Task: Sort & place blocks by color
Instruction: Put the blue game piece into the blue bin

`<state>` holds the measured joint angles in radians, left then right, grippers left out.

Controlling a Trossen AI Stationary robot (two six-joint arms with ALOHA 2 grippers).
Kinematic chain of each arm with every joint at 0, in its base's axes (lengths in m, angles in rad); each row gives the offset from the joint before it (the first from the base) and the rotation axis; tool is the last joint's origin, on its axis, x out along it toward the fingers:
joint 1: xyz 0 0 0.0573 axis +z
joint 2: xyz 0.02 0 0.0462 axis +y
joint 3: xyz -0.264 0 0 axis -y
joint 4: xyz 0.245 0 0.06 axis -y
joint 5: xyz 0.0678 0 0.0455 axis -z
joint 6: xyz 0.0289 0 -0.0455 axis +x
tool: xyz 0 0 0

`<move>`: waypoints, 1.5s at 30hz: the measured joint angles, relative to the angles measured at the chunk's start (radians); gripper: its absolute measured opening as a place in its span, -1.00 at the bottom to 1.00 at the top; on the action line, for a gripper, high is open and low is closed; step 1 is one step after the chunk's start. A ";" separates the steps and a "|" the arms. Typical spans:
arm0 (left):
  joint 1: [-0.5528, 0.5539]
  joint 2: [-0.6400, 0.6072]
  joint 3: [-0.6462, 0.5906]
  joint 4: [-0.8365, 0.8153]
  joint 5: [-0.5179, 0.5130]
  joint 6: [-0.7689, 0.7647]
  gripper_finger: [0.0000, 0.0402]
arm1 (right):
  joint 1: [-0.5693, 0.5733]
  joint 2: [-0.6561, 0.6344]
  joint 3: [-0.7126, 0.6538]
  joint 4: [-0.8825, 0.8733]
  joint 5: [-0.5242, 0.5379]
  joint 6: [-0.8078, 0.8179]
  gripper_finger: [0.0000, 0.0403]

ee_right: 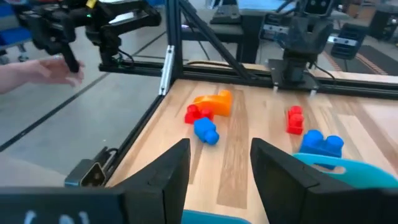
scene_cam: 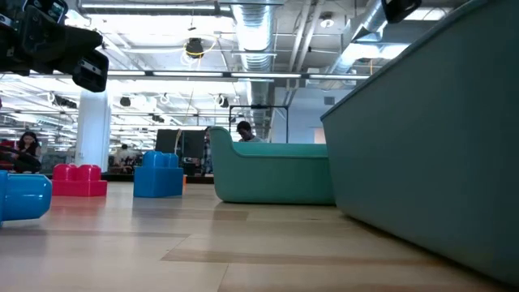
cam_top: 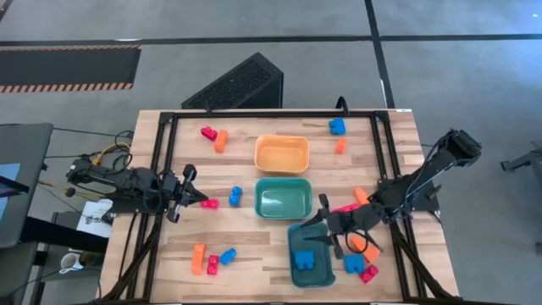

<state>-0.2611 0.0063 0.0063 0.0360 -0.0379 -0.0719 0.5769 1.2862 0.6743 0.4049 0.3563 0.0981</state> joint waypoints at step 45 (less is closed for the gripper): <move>0.000 0.023 0.000 0.299 -0.503 -0.111 -1.00 | -0.079 -0.168 0.000 -0.004 -0.014 -0.227 -0.31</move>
<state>-0.2607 0.0293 0.0063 0.3349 -0.5405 -0.1826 0.4982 1.1183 0.6743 0.4006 0.3428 -0.1290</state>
